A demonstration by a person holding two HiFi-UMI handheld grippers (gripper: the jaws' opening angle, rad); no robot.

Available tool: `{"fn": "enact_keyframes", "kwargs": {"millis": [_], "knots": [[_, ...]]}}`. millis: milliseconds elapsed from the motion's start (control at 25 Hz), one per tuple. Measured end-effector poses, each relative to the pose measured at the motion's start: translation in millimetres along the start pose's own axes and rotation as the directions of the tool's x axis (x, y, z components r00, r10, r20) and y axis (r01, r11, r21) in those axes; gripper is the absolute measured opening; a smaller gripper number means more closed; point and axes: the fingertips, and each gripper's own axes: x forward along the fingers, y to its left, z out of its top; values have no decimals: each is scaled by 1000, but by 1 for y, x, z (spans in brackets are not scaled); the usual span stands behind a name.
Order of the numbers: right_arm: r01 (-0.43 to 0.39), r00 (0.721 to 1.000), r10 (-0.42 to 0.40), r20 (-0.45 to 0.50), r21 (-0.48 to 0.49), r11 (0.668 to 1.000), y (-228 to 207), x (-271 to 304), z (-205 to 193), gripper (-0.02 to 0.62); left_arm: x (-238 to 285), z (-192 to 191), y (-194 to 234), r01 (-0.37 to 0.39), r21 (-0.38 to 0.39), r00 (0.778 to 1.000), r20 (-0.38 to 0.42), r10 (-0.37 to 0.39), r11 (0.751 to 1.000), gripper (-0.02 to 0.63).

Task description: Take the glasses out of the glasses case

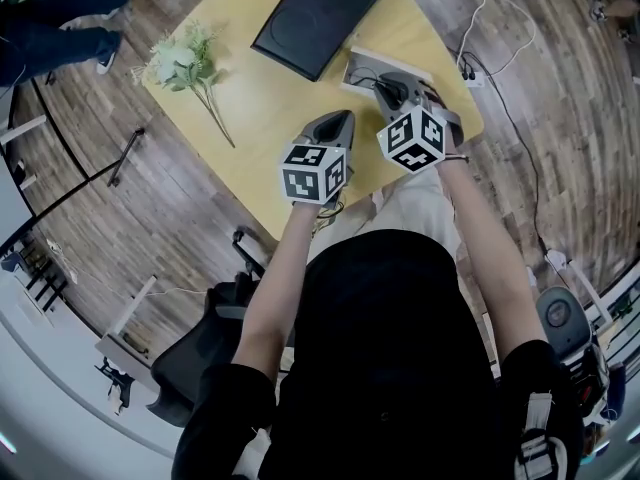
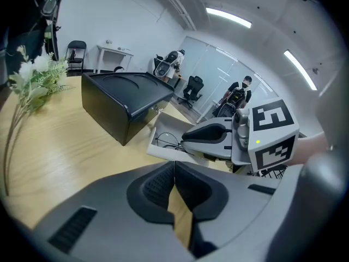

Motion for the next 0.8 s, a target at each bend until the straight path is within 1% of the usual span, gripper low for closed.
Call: {"fn": "enact_keyframes", "kwargs": {"millis": [320, 600, 800], "knots": [[-14, 999, 14, -32, -4, 1000, 2, 11, -4, 57, -7, -2, 12, -20, -12, 1000, 7, 20, 1000, 23], [-24, 998, 25, -59, 13, 1000, 1, 15, -8, 37, -14, -3, 15, -31, -16, 999, 14, 31, 999, 23], [-28, 997, 27, -66, -9, 1000, 3, 15, -8, 28, -18, -6, 16, -37, -24, 999, 20, 38, 999, 23]]}}
